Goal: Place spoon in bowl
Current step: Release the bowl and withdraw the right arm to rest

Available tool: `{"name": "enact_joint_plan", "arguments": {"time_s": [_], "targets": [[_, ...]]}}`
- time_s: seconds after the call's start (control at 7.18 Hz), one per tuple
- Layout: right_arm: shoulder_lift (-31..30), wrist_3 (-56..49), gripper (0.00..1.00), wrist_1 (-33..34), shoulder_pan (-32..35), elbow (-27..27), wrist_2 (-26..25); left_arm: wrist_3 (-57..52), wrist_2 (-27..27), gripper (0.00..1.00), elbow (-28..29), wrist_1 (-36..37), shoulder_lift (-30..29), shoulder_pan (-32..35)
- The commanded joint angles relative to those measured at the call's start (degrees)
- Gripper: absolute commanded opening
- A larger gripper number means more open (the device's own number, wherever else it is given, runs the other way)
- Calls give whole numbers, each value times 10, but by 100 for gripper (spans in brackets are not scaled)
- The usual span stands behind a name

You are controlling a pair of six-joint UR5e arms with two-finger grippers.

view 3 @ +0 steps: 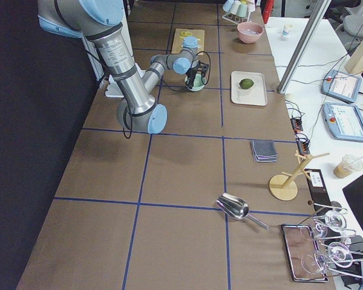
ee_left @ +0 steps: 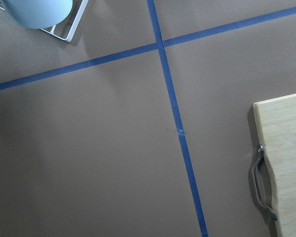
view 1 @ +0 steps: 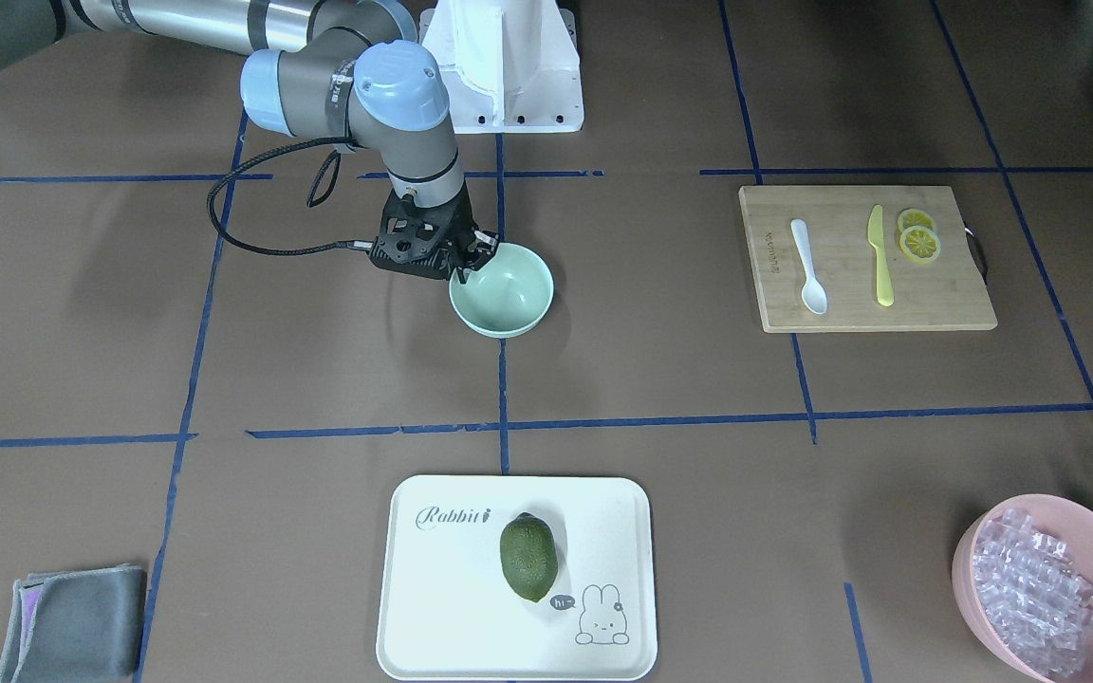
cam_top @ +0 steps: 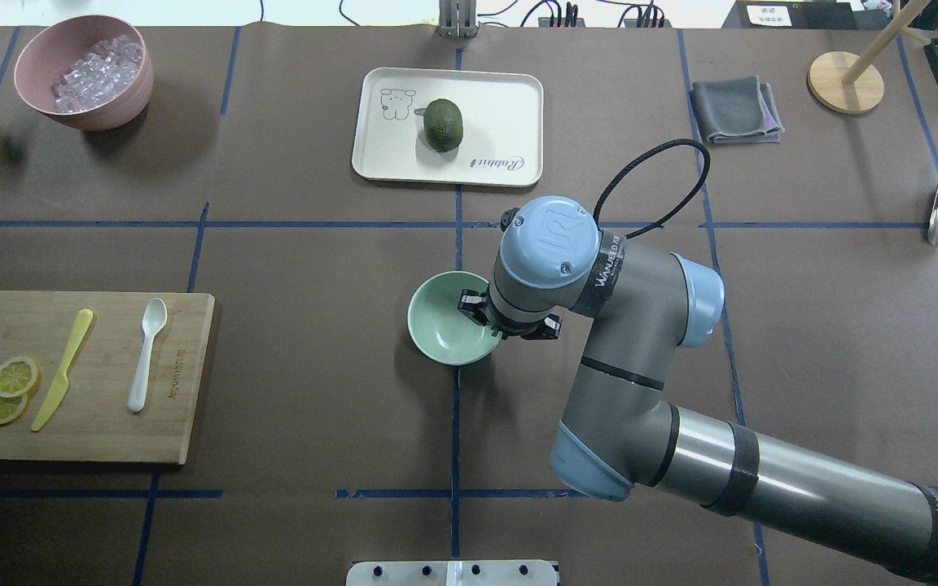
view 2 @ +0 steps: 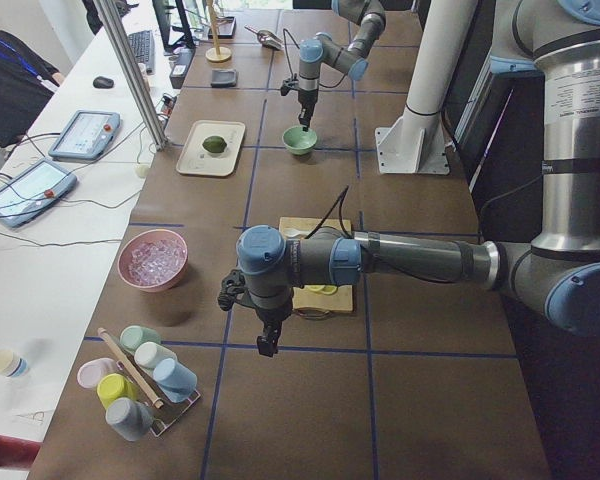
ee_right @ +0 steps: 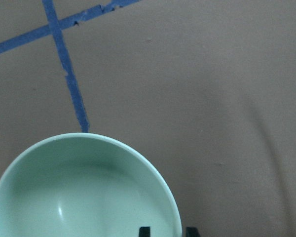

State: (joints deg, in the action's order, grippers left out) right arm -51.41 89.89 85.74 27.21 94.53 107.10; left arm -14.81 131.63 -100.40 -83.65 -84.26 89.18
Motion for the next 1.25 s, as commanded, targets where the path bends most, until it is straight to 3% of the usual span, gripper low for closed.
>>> {"name": "enact_joint_plan", "arguments": {"time_s": [0.0, 0.14, 0.28, 0.56, 0.84, 1.11], "targets": [[-2, -1, 100, 6, 36, 31, 26, 5, -2, 100, -1, -26, -4, -2], [-9, -46, 100, 7, 84, 34, 77, 6, -1, 100, 2, -80, -5, -2], [-38, -108, 100, 7, 123, 35, 93, 7, -1, 100, 15, -148, -13, -5], [-105, -290, 100, 7, 206, 36, 136, 6, 4, 100, 63, -164, -47, -24], [-175, -467, 100, 7, 308, 39, 214, 7, 4, 100, 51, -166, -44, -25], [-259, -614, 100, 7, 395, 49, 232, 8, 3, 100, 48, -164, -53, -27]]}}
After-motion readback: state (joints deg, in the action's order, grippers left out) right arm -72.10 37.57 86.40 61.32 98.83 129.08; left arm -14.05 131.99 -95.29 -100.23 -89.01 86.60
